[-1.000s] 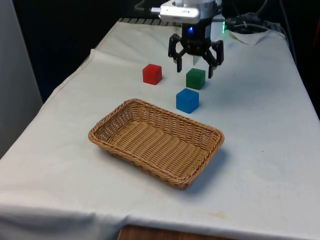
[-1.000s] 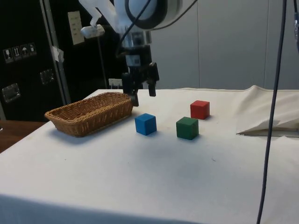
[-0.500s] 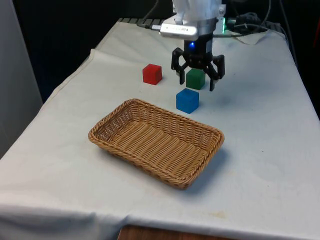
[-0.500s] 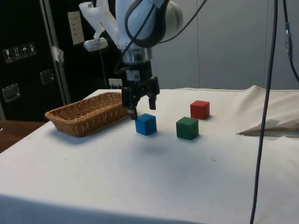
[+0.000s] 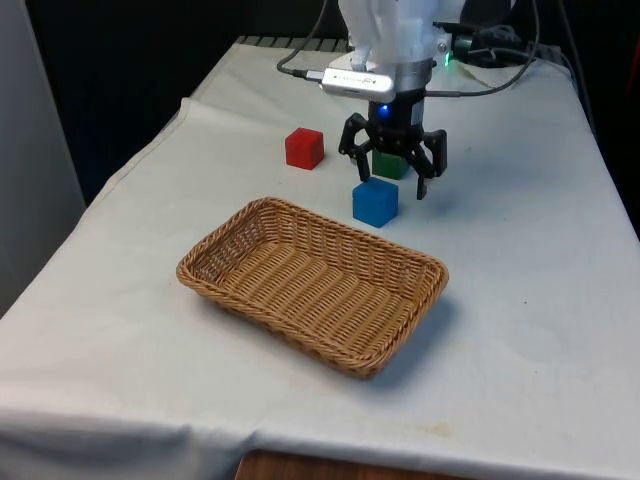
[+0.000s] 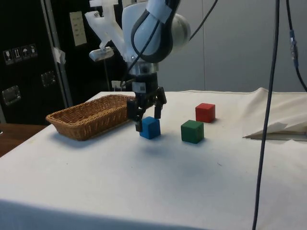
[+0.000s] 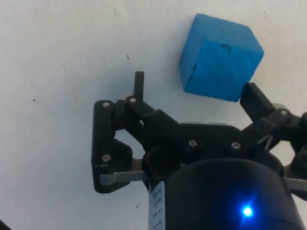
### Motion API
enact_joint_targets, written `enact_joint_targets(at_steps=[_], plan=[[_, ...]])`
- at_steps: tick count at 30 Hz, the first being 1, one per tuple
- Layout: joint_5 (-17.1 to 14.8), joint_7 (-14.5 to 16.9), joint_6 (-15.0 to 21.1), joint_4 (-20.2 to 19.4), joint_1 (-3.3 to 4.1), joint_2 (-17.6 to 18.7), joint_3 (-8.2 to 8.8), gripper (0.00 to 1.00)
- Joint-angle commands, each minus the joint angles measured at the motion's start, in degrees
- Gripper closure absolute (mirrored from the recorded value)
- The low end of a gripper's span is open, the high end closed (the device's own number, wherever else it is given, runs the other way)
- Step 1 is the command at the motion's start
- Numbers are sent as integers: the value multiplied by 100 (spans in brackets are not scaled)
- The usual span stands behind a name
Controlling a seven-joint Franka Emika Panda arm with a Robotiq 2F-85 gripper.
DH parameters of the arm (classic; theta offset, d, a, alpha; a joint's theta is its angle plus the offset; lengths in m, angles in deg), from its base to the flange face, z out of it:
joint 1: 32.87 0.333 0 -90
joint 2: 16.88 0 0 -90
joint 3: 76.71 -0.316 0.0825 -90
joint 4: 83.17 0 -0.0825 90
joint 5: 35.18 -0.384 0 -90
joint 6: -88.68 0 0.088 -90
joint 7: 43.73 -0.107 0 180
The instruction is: Pick up exactly two blocks and place them into the basket.
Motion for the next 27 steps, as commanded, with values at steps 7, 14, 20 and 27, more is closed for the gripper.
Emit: enact_joint_targets(at_steps=[7,14,20,27], plan=[[-6,17,46,-63,0,-63,0,0],[23,0,-57,-80,6,-195,17,0],[-46,34,-6,57,-29,17,-34,0],[-6,6,0,344,-11,418,17,0]])
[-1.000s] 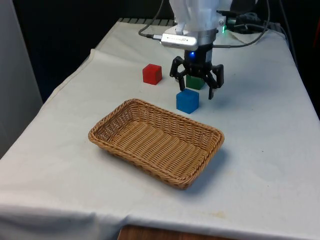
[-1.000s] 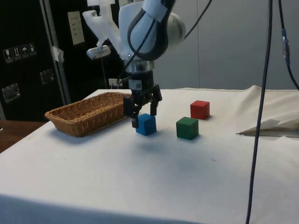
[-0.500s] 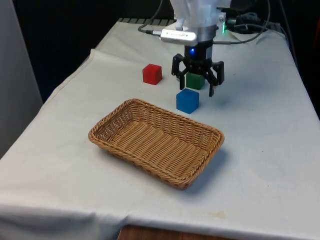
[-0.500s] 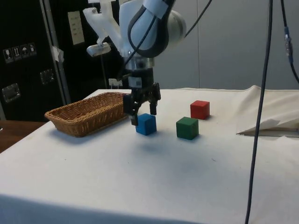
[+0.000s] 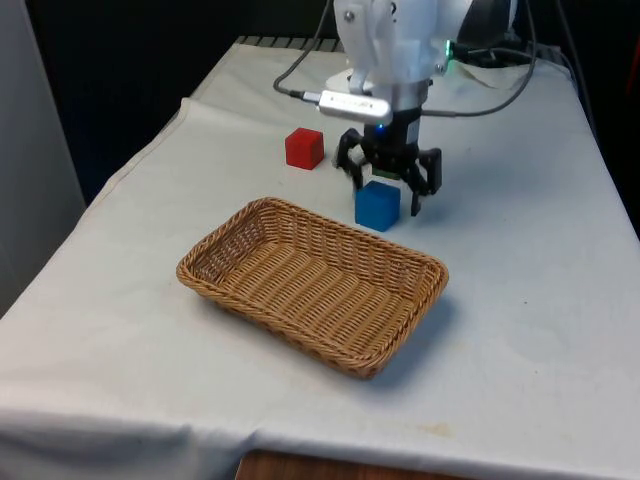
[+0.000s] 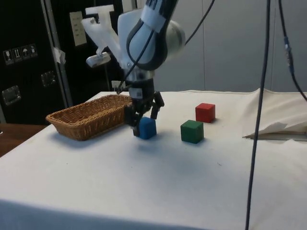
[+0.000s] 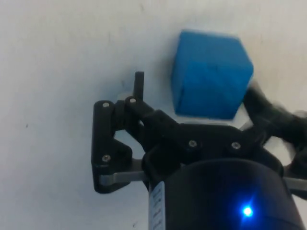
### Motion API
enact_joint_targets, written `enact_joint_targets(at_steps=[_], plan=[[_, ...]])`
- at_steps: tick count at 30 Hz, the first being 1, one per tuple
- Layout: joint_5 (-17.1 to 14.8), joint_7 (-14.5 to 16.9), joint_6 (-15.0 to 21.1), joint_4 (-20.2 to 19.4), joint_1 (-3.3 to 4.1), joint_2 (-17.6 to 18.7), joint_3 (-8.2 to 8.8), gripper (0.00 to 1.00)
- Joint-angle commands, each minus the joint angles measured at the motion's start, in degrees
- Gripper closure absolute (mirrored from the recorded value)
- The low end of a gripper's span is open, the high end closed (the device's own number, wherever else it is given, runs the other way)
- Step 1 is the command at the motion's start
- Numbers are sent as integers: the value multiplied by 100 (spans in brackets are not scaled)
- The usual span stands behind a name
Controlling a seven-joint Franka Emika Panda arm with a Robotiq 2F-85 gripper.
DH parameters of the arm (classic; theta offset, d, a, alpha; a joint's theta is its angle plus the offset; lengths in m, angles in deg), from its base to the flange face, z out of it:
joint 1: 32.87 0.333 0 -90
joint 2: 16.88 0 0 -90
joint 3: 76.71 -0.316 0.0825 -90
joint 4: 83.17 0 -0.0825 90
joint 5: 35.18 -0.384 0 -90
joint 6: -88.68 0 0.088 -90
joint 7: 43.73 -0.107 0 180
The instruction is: Pick up exactly two blocks and place them into the basket.
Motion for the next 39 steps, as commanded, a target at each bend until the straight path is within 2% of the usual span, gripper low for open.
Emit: enact_joint_targets(at_steps=[1,4,5,6,9,12,13,14,17,20,21,22,29,30,31,32,38,39], plan=[[-80,86,57,74,-80,103,-63,0],[-80,126,63,166,-80,229,-11,0],[-11,52,46,189,-23,275,57,0],[-74,126,57,172,-69,241,0,0],[-46,109,46,178,-52,241,29,0],[-11,57,74,183,0,286,46,0],[-6,74,46,195,-17,275,52,0],[0,46,80,189,17,298,46,0],[11,23,103,201,34,332,52,0],[40,-29,103,189,86,332,74,0],[6,40,57,195,29,315,34,0],[52,-46,103,189,97,332,80,0],[74,-80,17,281,109,355,86,0],[74,-74,-11,315,109,361,86,8],[23,-29,34,264,74,321,46,17],[74,-74,-23,332,103,367,92,17],[80,-74,-92,407,109,395,103,83],[86,-74,-103,418,109,395,103,100]])
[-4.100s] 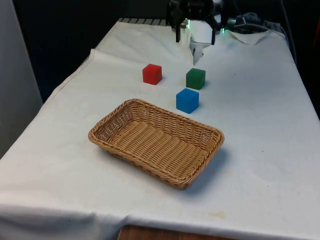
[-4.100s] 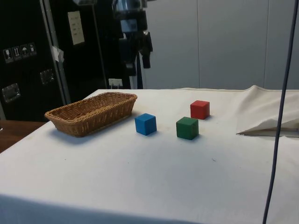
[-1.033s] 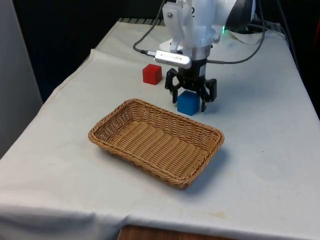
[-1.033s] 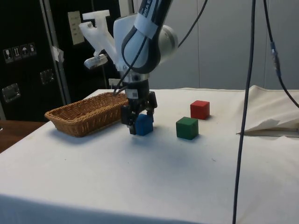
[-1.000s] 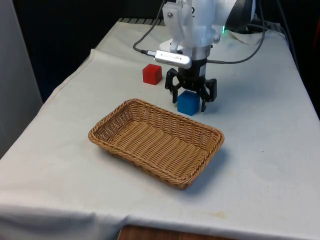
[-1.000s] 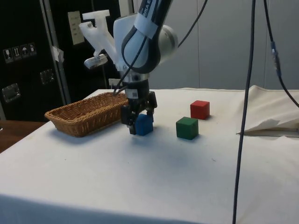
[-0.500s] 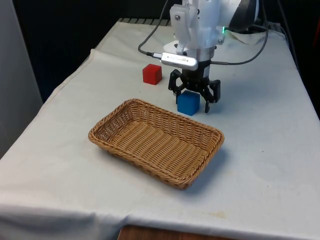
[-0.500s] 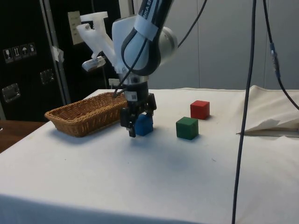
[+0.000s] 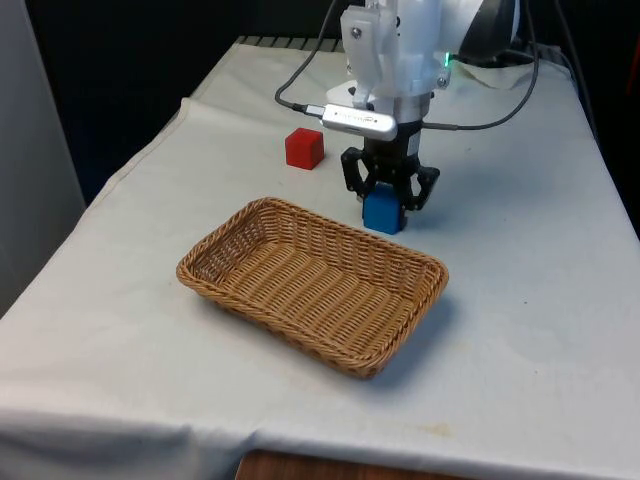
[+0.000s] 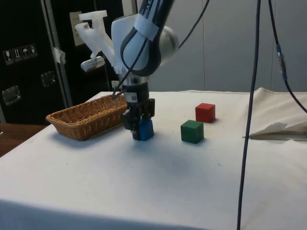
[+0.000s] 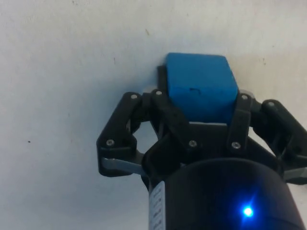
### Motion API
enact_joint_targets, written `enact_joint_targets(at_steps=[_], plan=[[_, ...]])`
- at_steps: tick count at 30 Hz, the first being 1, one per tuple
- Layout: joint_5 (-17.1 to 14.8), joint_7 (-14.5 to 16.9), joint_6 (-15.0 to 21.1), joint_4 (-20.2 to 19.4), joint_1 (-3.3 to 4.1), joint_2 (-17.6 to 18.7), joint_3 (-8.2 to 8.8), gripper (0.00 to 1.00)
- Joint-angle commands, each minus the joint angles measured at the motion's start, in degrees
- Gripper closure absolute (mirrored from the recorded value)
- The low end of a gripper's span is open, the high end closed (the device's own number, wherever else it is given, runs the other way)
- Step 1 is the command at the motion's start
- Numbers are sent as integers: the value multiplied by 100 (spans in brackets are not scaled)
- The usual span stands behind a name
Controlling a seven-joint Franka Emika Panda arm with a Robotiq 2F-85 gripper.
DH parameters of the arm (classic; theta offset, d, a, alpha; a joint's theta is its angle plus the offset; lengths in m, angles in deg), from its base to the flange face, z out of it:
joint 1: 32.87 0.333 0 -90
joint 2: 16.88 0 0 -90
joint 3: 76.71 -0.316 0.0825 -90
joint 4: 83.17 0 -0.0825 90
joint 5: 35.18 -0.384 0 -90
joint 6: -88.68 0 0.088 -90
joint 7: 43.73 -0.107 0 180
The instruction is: Pick up exactly two blocks and place them into the basket.
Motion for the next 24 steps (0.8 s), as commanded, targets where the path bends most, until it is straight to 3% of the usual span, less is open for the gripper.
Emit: enact_joint_targets(at_steps=[1,3,4,11,12,13,24], plan=[[52,-46,-46,29,34,34,46,100],[0,0,0,0,0,0,6,100],[52,-46,-46,34,34,34,46,100],[86,-29,-172,86,46,-97,86,99],[0,11,-11,57,0,-6,6,99],[92,-17,-212,103,52,-126,92,99],[195,11,-688,424,6,-372,115,99]])
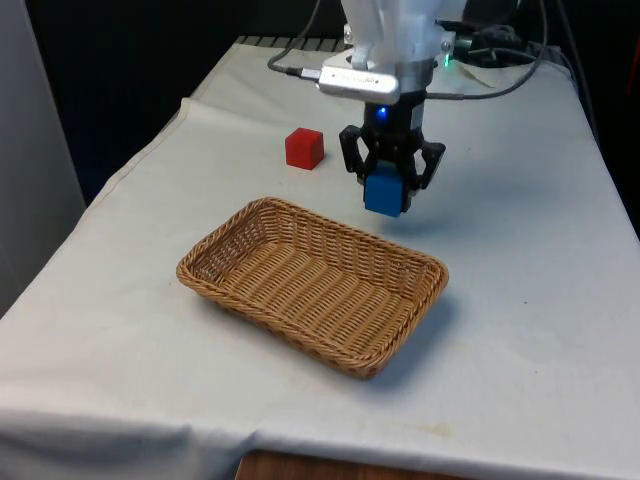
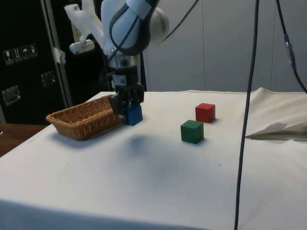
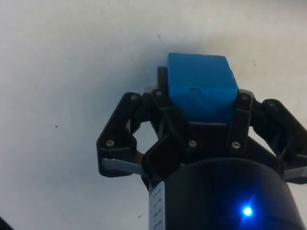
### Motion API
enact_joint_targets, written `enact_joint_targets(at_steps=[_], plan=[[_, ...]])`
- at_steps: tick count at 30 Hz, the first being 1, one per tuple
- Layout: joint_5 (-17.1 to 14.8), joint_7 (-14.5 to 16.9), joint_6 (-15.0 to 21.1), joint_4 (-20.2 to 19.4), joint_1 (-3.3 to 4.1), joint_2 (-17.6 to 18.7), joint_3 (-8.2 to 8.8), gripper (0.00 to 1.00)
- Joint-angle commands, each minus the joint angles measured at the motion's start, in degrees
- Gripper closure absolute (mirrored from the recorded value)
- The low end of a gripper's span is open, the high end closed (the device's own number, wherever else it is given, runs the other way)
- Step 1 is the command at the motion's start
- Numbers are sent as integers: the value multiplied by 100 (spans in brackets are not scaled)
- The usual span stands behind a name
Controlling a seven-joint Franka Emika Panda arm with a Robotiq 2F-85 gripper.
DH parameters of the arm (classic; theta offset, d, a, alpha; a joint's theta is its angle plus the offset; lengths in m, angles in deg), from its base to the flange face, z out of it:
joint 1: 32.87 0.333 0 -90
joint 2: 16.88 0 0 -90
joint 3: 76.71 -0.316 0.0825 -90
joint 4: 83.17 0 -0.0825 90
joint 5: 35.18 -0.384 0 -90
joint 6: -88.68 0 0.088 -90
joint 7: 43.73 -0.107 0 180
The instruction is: Pick up exactly two blocks and place them into the basket.
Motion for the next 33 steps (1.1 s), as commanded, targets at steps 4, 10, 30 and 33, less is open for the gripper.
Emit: enact_joint_targets(at_steps=[4,10,30,33], plan=[[29,17,-418,361,6,-46,57,99],[6,63,-722,688,-17,-46,86,99],[-229,338,-1753,2229,-183,441,183,99],[-269,361,-1799,2441,-206,596,195,99]])
